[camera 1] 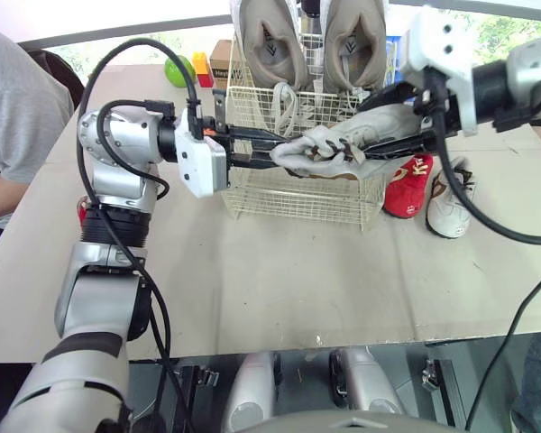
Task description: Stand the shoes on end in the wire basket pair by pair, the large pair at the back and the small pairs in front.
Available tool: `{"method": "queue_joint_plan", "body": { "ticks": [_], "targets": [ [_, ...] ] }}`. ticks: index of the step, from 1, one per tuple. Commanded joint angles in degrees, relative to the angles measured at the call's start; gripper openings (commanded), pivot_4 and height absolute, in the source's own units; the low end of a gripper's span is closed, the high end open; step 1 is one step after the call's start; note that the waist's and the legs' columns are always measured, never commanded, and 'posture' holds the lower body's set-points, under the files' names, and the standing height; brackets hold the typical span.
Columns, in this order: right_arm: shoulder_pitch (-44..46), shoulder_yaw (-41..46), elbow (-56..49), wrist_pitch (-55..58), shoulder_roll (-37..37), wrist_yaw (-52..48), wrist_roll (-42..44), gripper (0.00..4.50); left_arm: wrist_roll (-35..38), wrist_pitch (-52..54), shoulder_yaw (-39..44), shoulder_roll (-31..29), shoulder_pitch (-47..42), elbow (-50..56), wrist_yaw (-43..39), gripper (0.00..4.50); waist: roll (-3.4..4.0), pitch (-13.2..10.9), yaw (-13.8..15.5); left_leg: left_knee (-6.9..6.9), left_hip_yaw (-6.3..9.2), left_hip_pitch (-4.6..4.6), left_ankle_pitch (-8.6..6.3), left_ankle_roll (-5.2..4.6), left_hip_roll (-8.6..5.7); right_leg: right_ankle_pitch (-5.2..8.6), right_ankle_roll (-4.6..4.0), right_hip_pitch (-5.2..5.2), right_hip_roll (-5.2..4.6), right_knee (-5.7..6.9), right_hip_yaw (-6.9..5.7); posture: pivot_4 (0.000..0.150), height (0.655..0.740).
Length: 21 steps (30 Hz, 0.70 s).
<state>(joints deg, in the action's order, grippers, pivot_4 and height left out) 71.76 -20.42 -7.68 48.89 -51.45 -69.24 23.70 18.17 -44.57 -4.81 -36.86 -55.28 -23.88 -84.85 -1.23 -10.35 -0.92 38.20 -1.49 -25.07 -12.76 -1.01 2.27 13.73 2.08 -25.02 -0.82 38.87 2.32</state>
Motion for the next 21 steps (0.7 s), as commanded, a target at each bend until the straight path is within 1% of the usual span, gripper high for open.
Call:
{"method": "queue_joint_plan", "body": {
  "ticks": [1, 2, 3, 4, 5, 6, 7, 8, 10, 11, 13, 14, 16, 18, 19, 21],
  "targets": [
    [1.2, 1.6, -0.2, -0.5, 0.1, -1.1, -1.5, 1.08, 2.5, -0.1, 1.4, -0.2, -1.7, 2.5, 1.1, 0.11, 0.0, 0.0, 0.1, 0.0, 0.0, 0.0, 0.0, 0.0, 0.0, 0.0, 0.0, 0.0, 0.0, 0.0, 0.0, 0.15, 0.74],
    [1.0, 2.2, -0.3, 0.2, 0.2, -0.9, -1.2, 0.77, 3.9, 3.9, 1.6, -0.8, -0.9, 3.7, 1.0, 0.11, 0.0, 0.0, 0.1, 0.0, 0.02, -0.01, 0.0, 0.0, 0.0, 0.0, 0.0, 0.0, -0.01, -0.01, -0.02, 0.15, 0.74],
    [0.3, 3.2, -0.7, 1.1, 0.2, -0.3, -0.7, 0.5, 7.9, 15.7, 2.3, -1.9, 1.0, 7.2, 4.1, 0.61, 0.0, 0.0, 0.1, 0.0, 0.03, -0.02, 0.0, 0.0, 0.0, 0.0, 0.0, 0.0, -0.01, -0.01, -0.04, 0.15, 0.74],
    [-0.8, 5.2, -1.1, 3.3, 0.6, 1.0, 0.7, 0.43, 14.9, 33.5, 2.7, -4.4, 3.7, 12.2, 9.0, 1.12, 0.0, 0.0, 0.1, 0.0, 0.04, -0.02, 0.0, 0.0, 0.0, 0.0, 0.0, 0.0, 0.0, 0.0, -0.04, 0.15, 0.74],
    [-2.0, 7.9, -1.4, 6.8, 1.6, 2.8, 2.9, 0.37, 25.7, 53.0, 3.4, -7.9, 6.4, 17.2, 15.2, 1.43, 0.0, 0.0, -0.2, 0.0, 0.03, -0.02, 0.0, 0.0, 0.0, 0.0, 0.0, 0.0, 0.0, -0.01, -0.03, 0.15, 0.74],
    [-3.8, 11.2, -2.2, 10.1, 3.1, 5.2, 5.1, 0.36, 36.1, 67.6, 5.1, -10.2, 9.4, 20.3, 21.5, 1.85, -0.02, 0.0, -0.6, 0.0, 0.14, -0.01, -0.01, -0.01, 0.07, 0.0, 0.01, 0.0, -0.01, 0.04, -0.01, 0.15, 0.74],
    [-5.6, 14.6, -3.0, 12.9, 4.9, 7.7, 7.1, 0.36, 43.5, 77.0, 6.8, -12.0, 12.4, 22.8, 25.8, 2.28, -0.06, 0.0, -1.1, -0.01, 0.31, -0.01, -0.01, -0.01, 0.21, 0.01, 0.02, 0.0, -0.02, 0.07, -0.02, 0.15, 0.74],
    [-7.5, 19.1, -4.1, 17.1, 7.9, 11.3, 9.5, 0.34, 49.6, 82.0, 8.7, -13.3, 17.2, 26.6, 29.0, 2.71, -0.06, 0.0, -1.4, 0.0, 0.41, 0.0, -0.01, -0.01, 0.38, 0.01, 0.03, 0.02, -0.04, 0.08, -0.09, 0.15, 0.74],
    [-10.8, 25.8, -6.8, 22.9, 13.0, 17.5, 12.5, 0.31, 56.4, 86.5, 12.2, -12.3, 24.5, 32.9, 36.7, 2.79, -0.01, 0.0, -1.8, -0.09, 0.46, 0.13, -0.01, 0.0, 0.44, 0.0, 0.04, 0.08, -0.07, 0.07, -0.13, 0.15, 0.74],
    [-12.8, 28.8, -9.0, 24.6, 16.1, 20.8, 13.6, 0.31, 58.4, 87.5, 13.2, -10.7, 27.9, 36.5, 41.3, 2.79, 0.06, 0.0, -1.5, -0.14, 0.46, 0.24, -0.01, 0.01, 0.36, 0.03, 0.07, 0.16, -0.13, 0.17, -0.17, 0.15, 0.74],
    [-15.7, 33.7, -12.5, 27.7, 22.4, 27.1, 15.3, 0.31, 60.1, 88.0, 13.2, -6.6, 32.3, 43.0, 49.0, 2.79, 0.05, 0.0, -1.1, -0.1, 0.52, 0.24, 0.0, 0.02, 0.36, 0.02, 0.06, 0.14, -0.11, 0.25, -0.18, 0.15, 0.74],
    [-16.7, 35.5, -14.0, 29.1, 25.4, 30.0, 15.9, 0.31, 61.3, 88.1, 12.7, -4.2, 33.2, 45.3, 53.1, 2.79, 0.05, 0.0, -0.9, -0.07, 0.57, 0.23, 0.0, 0.03, 0.34, 0.02, 0.05, 0.17, -0.11, 0.29, -0.19, 0.15, 0.74],
    [-19.2, 36.2, -17.3, 29.7, 29.1, 34.1, 16.1, 0.3, 63.8, 88.3, 10.9, 1.3, 33.5, 48.3, 60.6, 2.79, 0.03, 0.0, -0.1, 0.02, 0.61, 0.19, 0.0, 0.04, 0.23, 0.02, 0.05, 0.18, -0.12, 0.36, -0.18, 0.15, 0.74],
    [-20.2, 37.8, -19.0, 31.1, 32.7, 37.9, 17.0, 0.29, 65.5, 87.2, 10.5, 7.0, 32.5, 48.6, 67.9, 2.79, 0.03, 0.0, 0.4, 0.13, 0.59, 0.25, 0.0, 0.03, 0.06, 0.02, 0.05, 0.25, -0.18, 0.43, -0.15, 0.15, 0.74],
    [-20.5, 38.3, -19.8, 31.5, 33.6, 39.3, 17.4, 0.29, 65.8, 87.2, 10.4, 8.8, 32.1, 48.1, 70.7, 2.79, 0.03, 0.0, 0.4, 0.15, 0.56, 0.31, 0.0, 0.03, -0.02, 0.02, 0.05, 0.33, -0.21, 0.43, -0.11, 0.15, 0.74],
    [-21.0, 39.5, -21.1, 32.5, 35.4, 41.6, 18.5, 0.29, 63.3, 87.5, 10.3, 10.9, 31.8, 47.5, 73.8, 2.79, 0.0, 0.0, 0.3, 0.25, 0.5, 0.29, 0.01, 0.01, -0.12, 0.0, 0.06, 0.4, -0.19, 0.3, -0.01, 0.15, 0.74]
  ]
}}
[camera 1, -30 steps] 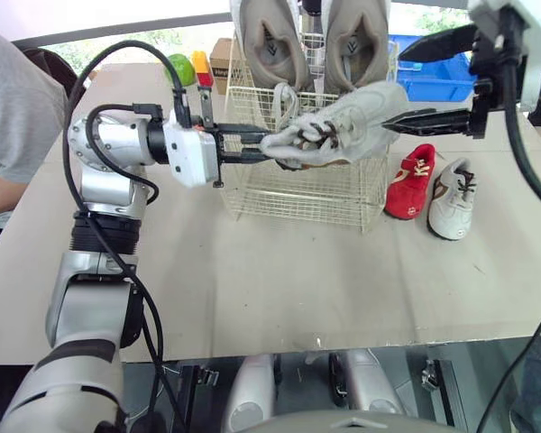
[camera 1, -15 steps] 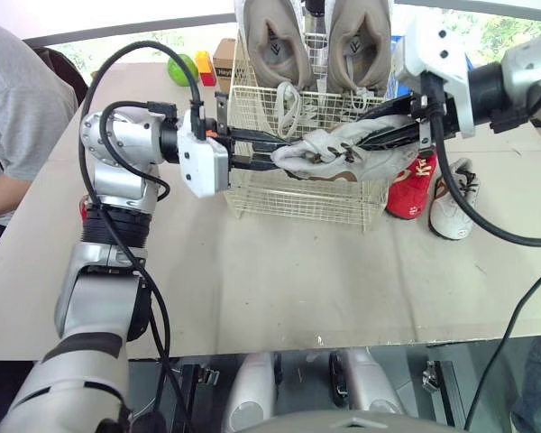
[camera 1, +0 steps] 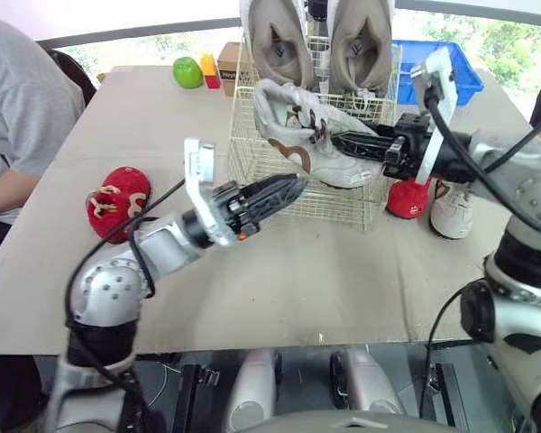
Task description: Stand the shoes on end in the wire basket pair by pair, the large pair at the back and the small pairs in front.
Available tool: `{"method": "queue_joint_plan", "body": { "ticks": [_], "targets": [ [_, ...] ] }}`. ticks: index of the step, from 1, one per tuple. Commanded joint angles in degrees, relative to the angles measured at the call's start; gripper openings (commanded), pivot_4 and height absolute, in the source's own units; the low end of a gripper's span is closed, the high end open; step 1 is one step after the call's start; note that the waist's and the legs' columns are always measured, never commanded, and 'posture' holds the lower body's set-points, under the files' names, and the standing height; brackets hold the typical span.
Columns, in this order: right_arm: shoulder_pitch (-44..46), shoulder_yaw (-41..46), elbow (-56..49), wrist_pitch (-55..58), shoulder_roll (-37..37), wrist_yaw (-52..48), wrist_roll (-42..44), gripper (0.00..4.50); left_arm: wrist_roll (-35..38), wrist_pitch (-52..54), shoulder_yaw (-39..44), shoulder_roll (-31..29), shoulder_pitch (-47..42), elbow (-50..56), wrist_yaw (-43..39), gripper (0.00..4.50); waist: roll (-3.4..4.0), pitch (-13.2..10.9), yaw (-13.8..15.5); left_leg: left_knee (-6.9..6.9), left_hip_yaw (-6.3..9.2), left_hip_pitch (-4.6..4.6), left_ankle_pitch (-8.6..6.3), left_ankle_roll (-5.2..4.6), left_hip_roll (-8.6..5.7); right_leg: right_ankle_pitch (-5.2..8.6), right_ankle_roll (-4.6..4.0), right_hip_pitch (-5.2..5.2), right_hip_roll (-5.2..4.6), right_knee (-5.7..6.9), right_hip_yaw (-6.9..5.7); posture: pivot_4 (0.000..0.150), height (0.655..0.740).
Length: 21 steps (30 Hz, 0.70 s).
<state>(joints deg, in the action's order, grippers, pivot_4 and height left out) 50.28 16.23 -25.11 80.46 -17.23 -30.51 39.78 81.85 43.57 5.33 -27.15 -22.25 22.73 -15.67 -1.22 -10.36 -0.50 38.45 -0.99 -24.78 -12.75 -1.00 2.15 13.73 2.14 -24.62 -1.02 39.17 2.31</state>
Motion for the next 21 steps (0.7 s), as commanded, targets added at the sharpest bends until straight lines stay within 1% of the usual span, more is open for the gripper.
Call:
{"method": "queue_joint_plan", "body": {
  "ticks": [1, 5, 6, 8, 10, 11, 12, 13, 16, 18, 20, 21],
  "targets": [
    [0.2, 3.2, -4.4, 1.5, 2.0, 3.9, 3.0, 0.29, 0.0, -0.8, 0.3, 2.5, -1.4, 0.4, 6.0, 2.79, 0.01, 0.0, -0.2, 0.0, -0.04, 0.02, 0.0, 0.0, -0.03, -0.04, 0.06, 0.02, 0.01, -0.02, 0.04, 0.15, 0.74],
    [-1.3, 3.5, -7.3, 3.0, 4.3, 7.2, 4.9, 0.29, 1.6, -0.7, 1.0, 5.5, -2.3, -0.6, 9.7, 2.79, 0.01, 0.0, -0.5, -0.04, -0.12, 0.02, 0.0, 0.0, -0.02, -0.06, 0.08, 0.02, 0.14, -0.13, 0.03, 0.15, 0.74],
    [-1.7, 3.6, -7.8, 3.3, 4.9, 7.9, 5.3, 0.29, 1.7, -0.3, 1.1, 5.6, -2.4, -0.8, 9.6, 2.55, 0.01, 0.0, -0.5, -0.1, -0.13, 0.03, 0.0, 0.0, -0.02, -0.06, 0.08, 0.02, 0.15, -0.15, 0.01, 0.15, 0.74],
    [-2.4, 4.4, -8.7, 3.8, 6.9, 9.7, 6.4, 0.29, 1.3, 0.2, 1.1, 5.7, -3.4, -1.9, 9.6, 1.93, 0.01, 0.0, -0.4, -0.14, -0.15, 0.01, 0.0, 0.0, 0.0, -0.05, 0.08, 0.01, 0.19, -0.15, -0.06, 0.15, 0.74],
    [-3.2, 4.8, -9.7, 3.6, 8.6, 11.3, 6.9, 0.29, 0.9, 0.4, 1.3, 5.5, -5.4, -3.3, 9.5, 0.94, 0.01, 0.0, -0.4, -0.15, -0.15, 0.0, 0.0, 0.0, 0.0, -0.05, 0.07, 0.01, 0.2, -0.17, -0.11, 0.15, 0.74],
    [-3.4, 4.9, -10.1, 3.7, 9.1, 12.0, 7.1, 0.29, 1.0, 0.5, 1.5, 5.5, -5.8, -3.5, 9.5, 0.58, 0.01, 0.0, -0.4, -0.15, -0.15, -0.01, 0.0, 0.0, 0.0, -0.05, 0.07, 0.01, 0.2, -0.18, -0.13, 0.15, 0.74],
    [-3.7, 4.8, -10.6, 3.2, 9.2, 12.0, 7.5, 0.29, 0.8, 0.9, 1.7, 5.0, -6.2, -3.6, 9.2, 0.3, 0.01, 0.0, -0.4, -0.15, -0.17, -0.02, 0.0, 0.0, -0.01, -0.05, 0.07, 0.01, 0.19, -0.2, -0.11, 0.15, 0.74],
    [-4.2, 4.6, -10.9, 0.6, 9.2, 12.4, 6.8, 0.29, 0.3, 1.4, 2.2, 3.8, -7.0, -4.0, 8.3, 0.24, 0.01, 0.0, -0.4, -0.14, -0.17, -0.02, 0.0, 0.0, -0.02, -0.05, 0.08, 0.01, 0.18, -0.22, -0.08, 0.15, 0.74],
    [-5.9, 3.0, -12.4, -3.3, 7.2, 11.3, 6.4, 1.85, -0.8, 2.8, 3.3, 0.3, -9.0, -4.8, 5.2, 0.24, 0.01, 0.0, -0.5, -0.14, -0.2, -0.03, 0.0, 0.0, -0.02, -0.05, 0.08, 0.01, 0.17, -0.27, -0.05, 0.15, 0.74],
    [-8.1, -0.1, -14.5, -7.9, 3.9, 10.6, 3.7, 2.7, -2.3, 3.8, 4.3, -3.9, -11.8, -6.5, 0.3, 0.24, 0.01, 0.0, -0.5, -0.15, -0.21, -0.02, 0.0, 0.0, -0.02, -0.05, 0.08, 0.01, 0.18, -0.27, -0.07, 0.15, 0.74],
    [-13.2, -3.2, -18.3, -16.2, -2.6, 6.3, -0.4, 3.75, -11.7, 1.8, 2.9, -12.3, -17.9, -12.1, -10.1, 0.24, 0.01, 0.0, -0.4, -0.17, -0.2, -0.01, 0.0, 0.0, -0.01, -0.04, 0.08, 0.0, 0.21, -0.27, -0.11, 0.15, 0.74],
    [-15.8, -2.4, -19.6, -20.7, -3.9, 3.7, -0.7, 4.22, -16.5, -0.3, 1.9, -15.9, -21.8, -16.1, -15.5, 0.24, -0.01, 0.0, -0.2, -0.19, -0.16, -0.05, 0.0, 0.0, -0.01, -0.03, 0.07, -0.01, 0.24, -0.31, -0.18, 0.15, 0.74]
  ]
}}
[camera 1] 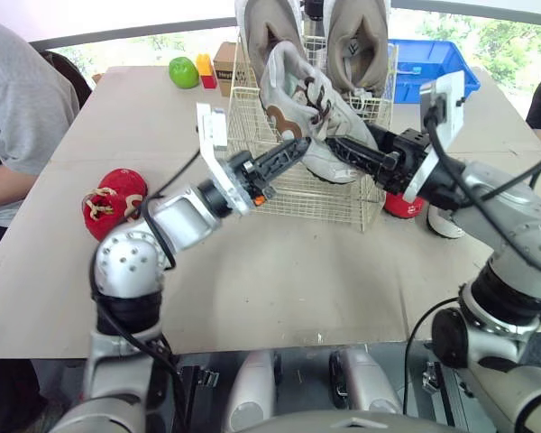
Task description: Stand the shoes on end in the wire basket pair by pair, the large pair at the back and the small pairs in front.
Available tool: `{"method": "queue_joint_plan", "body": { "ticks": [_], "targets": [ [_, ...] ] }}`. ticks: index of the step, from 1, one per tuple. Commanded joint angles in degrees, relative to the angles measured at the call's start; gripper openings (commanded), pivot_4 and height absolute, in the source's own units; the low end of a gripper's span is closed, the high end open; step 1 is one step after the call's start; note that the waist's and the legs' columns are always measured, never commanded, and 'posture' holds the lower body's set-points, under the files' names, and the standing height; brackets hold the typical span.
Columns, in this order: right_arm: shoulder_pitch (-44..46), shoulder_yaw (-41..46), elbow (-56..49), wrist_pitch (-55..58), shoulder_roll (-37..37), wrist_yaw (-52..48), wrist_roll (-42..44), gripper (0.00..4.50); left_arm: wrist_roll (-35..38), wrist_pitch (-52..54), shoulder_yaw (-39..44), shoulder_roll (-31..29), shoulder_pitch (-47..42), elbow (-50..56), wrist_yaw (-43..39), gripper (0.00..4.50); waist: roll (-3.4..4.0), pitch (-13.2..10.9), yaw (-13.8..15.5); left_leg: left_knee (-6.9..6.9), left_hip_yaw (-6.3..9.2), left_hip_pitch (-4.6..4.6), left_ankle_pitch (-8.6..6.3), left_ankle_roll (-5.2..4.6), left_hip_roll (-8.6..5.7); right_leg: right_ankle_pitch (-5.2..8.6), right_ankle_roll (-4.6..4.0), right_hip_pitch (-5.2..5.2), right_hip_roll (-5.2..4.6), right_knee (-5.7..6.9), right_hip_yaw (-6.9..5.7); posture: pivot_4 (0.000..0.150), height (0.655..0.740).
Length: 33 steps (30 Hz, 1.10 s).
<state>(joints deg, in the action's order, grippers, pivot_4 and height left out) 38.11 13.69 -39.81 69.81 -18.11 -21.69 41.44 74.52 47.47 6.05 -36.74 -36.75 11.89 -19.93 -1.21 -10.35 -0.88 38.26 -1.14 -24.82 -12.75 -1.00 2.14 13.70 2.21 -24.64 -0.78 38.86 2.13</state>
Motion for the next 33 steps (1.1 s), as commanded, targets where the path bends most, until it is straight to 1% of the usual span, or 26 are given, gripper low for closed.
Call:
{"method": "queue_joint_plan", "body": {
  "ticks": [1, 3, 5, 7, 9, 15, 19, 22, 24, 25, 27, 28, 29, 31, 32, 33],
  "targets": [
    [-6.3, 1.6, -5.9, -12.3, -4.7, -7.4, -1.0, 4.45, -13.2, -5.9, 0.1, -8.9, -11.4, -9.6, -15.8, 0.24, -0.02, 0.0, 0.2, -0.02, 0.0, 0.0, 0.0, 0.0, 0.0, 0.01, 0.0, 0.0, 0.01, -0.03, -0.02, 0.15, 0.74],
    [-10.3, 2.4, -7.2, -15.8, -8.4, -10.5, -0.6, 4.45, -19.9, -9.8, -2.2, -11.3, -16.7, -15.6, -22.7, 0.24, -0.02, 0.0, 0.2, -0.03, -0.05, -0.02, 0.0, 0.0, -0.01, 0.01, 0.01, 0.0, 0.01, -0.07, 0.0, 0.15, 0.74],
    [-14.1, 3.4, -7.8, -19.3, -11.1, -12.2, -1.3, 4.45, -31.2, -20.6, -6.8, -13.0, -21.4, -22.0, -31.6, 0.24, -0.01, 0.0, 0.2, -0.08, -0.16, 0.03, -0.01, 0.0, -0.02, 0.01, 0.01, 0.05, -0.04, -0.21, 0.1, 0.15, 0.74],
    [-16.6, 3.8, -7.3, -20.9, -13.0, -11.7, -1.9, 4.45, -40.5, -32.5, -9.5, -12.5, -25.1, -29.3, -37.9, 0.24, -0.01, 0.0, 0.2, -0.12, -0.18, 0.02, -0.01, 0.0, -0.04, 0.01, 0.01, 0.09, -0.06, -0.33, 0.11, 0.15, 0.74],
    [-18.4, 3.1, -7.3, -22.2, -14.3, -11.2, -2.8, 4.45, -45.6, -40.3, -10.6, -10.9, -26.9, -35.1, -42.1, 0.24, -0.02, 0.0, -0.1, -0.12, -0.19, 0.02, -0.01, 0.0, -0.03, 0.0, 0.01, 0.09, -0.07, -0.33, 0.11, 0.15, 0.74],
    [-21.7, 2.2, -9.8, -23.8, -15.4, -9.0, -1.8, 4.45, -55.8, -53.5, -13.5, -5.4, -26.5, -49.1, -50.4, 0.24, -0.02, 0.0, 0.2, -0.13, -0.16, -0.04, -0.01, -0.01, 0.02, 0.01, 0.01, 0.03, -0.03, -0.29, 0.09, 0.15, 0.74],
    [-22.5, 2.0, -10.9, -23.6, -16.0, -7.5, -0.5, 4.45, -59.8, -56.0, -14.2, -4.3, -28.0, -57.4, -55.9, 0.24, -0.07, 0.0, 0.1, -0.07, -0.15, -0.09, -0.01, -0.01, 0.0, 0.0, 0.02, 0.03, -0.04, -0.29, 0.08, 0.15, 0.74],
    [-22.8, 1.7, -10.9, -23.5, -16.6, -6.6, 0.0, 4.45, -61.8, -57.5, -14.1, -3.8, -29.6, -61.5, -57.8, 0.24, -0.17, 0.0, 0.0, -0.07, -0.15, -0.08, -0.02, -0.02, 0.03, 0.0, 0.02, 0.02, -0.02, -0.29, 0.1, 0.15, 0.74],
    [-22.8, 1.2, -10.8, -23.7, -16.8, -6.1, 0.1, 4.5, -62.9, -58.6, -13.8, -3.6, -30.6, -63.1, -58.2, 1.27, -0.17, 0.0, 0.0, -0.07, -0.15, -0.07, -0.02, -0.02, 0.03, 0.01, 0.02, 0.02, -0.01, -0.28, 0.1, 0.15, 0.74],
    [-22.8, 1.0, -10.7, -23.8, -16.9, -5.9, 0.1, 4.5, -63.5, -58.9, -13.7, -3.6, -31.0, -63.8, -58.1, 1.55, -0.17, 0.0, 0.0, -0.07, -0.14, -0.07, -0.02, -0.02, 0.04, 0.01, 0.02, 0.02, -0.01, -0.27, 0.1, 0.15, 0.74],
    [-22.7, 0.6, -10.4, -23.8, -17.1, -5.4, 0.3, 4.5, -64.6, -58.8, -13.6, -4.2, -31.8, -65.0, -58.3, 2.46, -0.17, 0.0, 0.0, -0.07, -0.15, -0.06, -0.02, -0.02, 0.04, 0.01, 0.02, 0.02, -0.01, -0.27, 0.1, 0.15, 0.74],
    [-22.8, 0.5, -10.3, -23.9, -17.2, -5.3, 0.3, 4.5, -64.9, -58.2, -13.2, -4.8, -32.2, -65.2, -58.5, 2.83, -0.17, 0.0, 0.0, -0.07, -0.15, -0.06, -0.02, -0.02, 0.04, 0.01, 0.02, 0.02, -0.02, -0.25, 0.1, 0.15, 0.74],
    [-22.9, 0.5, -10.2, -23.9, -17.4, -5.2, 0.2, 4.5, -65.0, -57.5, -12.7, -5.4, -32.5, -65.2, -58.6, 3.39, -0.17, 0.0, 0.0, -0.06, -0.14, -0.04, -0.02, -0.02, 0.04, 0.01, 0.02, 0.03, -0.02, -0.22, 0.1, 0.15, 0.74],
    [-23.1, 0.4, -10.0, -24.0, -17.7, -5.2, 0.2, 4.5, -65.0, -56.5, -11.9, -6.2, -32.8, -65.0, -59.1, 4.32, -0.17, 0.0, -0.2, -0.01, -0.16, 0.0, -0.02, -0.02, 0.04, 0.01, 0.03, 0.03, -0.02, -0.1, 0.13, 0.15, 0.74],
    [-23.3, 0.4, -9.8, -24.1, -18.0, -5.4, 0.0, 4.5, -64.8, -55.7, -11.1, -7.2, -33.0, -64.3, -59.4, 4.45, -0.17, 0.0, -0.3, -0.01, -0.16, 0.03, -0.02, -0.02, 0.04, 0.01, 0.03, 0.02, -0.01, -0.05, 0.14, 0.15, 0.74],
    [-23.6, 0.4, -9.5, -24.3, -18.2, -5.5, -0.1, 4.5, -64.7, -55.1, -10.6, -7.8, -33.1, -63.8, -59.6, 4.45, -0.17, 0.0, -0.3, 0.0, -0.15, 0.04, -0.02, -0.02, 0.06, 0.01, 0.03, 0.02, 0.01, -0.02, 0.14, 0.15, 0.74]
  ]
}}
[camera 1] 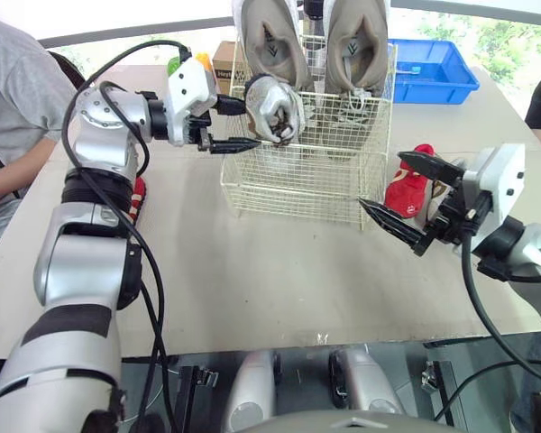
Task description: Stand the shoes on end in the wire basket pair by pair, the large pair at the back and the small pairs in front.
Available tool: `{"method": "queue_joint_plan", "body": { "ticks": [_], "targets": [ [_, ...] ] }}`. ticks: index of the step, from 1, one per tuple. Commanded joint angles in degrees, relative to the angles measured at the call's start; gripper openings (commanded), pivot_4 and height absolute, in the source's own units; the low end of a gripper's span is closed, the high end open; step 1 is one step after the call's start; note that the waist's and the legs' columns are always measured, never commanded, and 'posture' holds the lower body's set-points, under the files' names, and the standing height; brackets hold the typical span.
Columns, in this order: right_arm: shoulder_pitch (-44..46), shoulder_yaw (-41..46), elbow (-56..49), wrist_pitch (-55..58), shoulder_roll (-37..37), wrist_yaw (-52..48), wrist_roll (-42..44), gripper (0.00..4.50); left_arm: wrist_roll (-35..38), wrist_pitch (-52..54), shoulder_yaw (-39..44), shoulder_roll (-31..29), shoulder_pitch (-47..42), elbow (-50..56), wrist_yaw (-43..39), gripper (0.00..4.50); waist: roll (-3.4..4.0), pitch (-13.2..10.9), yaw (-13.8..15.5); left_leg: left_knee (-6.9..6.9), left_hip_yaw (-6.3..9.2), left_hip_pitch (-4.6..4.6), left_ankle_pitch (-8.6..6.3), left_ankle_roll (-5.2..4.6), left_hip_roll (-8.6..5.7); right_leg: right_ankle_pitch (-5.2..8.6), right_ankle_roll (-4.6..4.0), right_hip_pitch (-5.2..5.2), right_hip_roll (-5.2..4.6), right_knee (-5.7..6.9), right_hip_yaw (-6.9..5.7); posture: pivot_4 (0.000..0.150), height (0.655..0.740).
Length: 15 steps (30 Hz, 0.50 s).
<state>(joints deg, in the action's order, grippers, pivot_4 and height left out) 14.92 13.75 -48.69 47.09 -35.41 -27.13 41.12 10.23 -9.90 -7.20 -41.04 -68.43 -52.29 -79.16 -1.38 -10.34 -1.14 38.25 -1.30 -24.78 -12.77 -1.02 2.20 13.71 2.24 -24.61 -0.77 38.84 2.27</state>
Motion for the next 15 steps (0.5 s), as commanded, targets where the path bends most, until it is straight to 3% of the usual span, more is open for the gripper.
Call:
{"method": "queue_joint_plan", "body": {
  "ticks": [1, 7, 12, 15],
  "targets": [
    [-0.6, 0.2, -0.4, -1.8, -1.2, -0.3, 0.2, 4.5, 0.4, 3.8, 3.4, -4.4, -1.2, 1.6, -1.3, 4.45, 0.0, 0.0, -0.1, 0.0, 0.01, 0.01, 0.0, 0.0, 0.03, 0.0, 0.0, 0.0, 0.05, 0.02, 0.0, 0.15, 0.74],
    [-2.3, 0.1, 1.2, -2.5, -3.0, 0.0, -1.7, 4.5, 7.3, 16.1, 9.3, -6.8, 6.0, 15.8, -2.1, 4.45, 0.0, 0.0, 0.3, -0.01, 0.04, -0.05, 0.0, 0.0, 0.06, 0.0, -0.01, -0.02, 0.01, 0.0, -0.05, 0.15, 0.74],
    [-5.7, 6.0, 4.4, 2.5, -6.2, 2.4, -1.3, 4.5, 32.4, 53.8, 19.7, -8.0, 16.0, 43.5, 3.9, 4.45, -0.07, 0.0, 0.3, 0.1, 0.1, -0.21, 0.0, 0.0, 0.09, 0.0, 0.01, -0.02, -0.13, -0.05, -0.12, 0.15, 0.74],
    [-6.7, 8.6, 8.1, 5.2, -10.4, 1.4, -1.7, 4.5, 44.6, 66.6, 22.5, -7.7, 23.3, 58.9, 9.3, 4.45, -0.07, 0.0, 0.3, 0.1, 0.2, -0.15, 0.0, 0.0, 0.12, 0.03, 0.06, -0.01, -0.24, -0.03, 0.02, 0.15, 0.74]
  ]
}}
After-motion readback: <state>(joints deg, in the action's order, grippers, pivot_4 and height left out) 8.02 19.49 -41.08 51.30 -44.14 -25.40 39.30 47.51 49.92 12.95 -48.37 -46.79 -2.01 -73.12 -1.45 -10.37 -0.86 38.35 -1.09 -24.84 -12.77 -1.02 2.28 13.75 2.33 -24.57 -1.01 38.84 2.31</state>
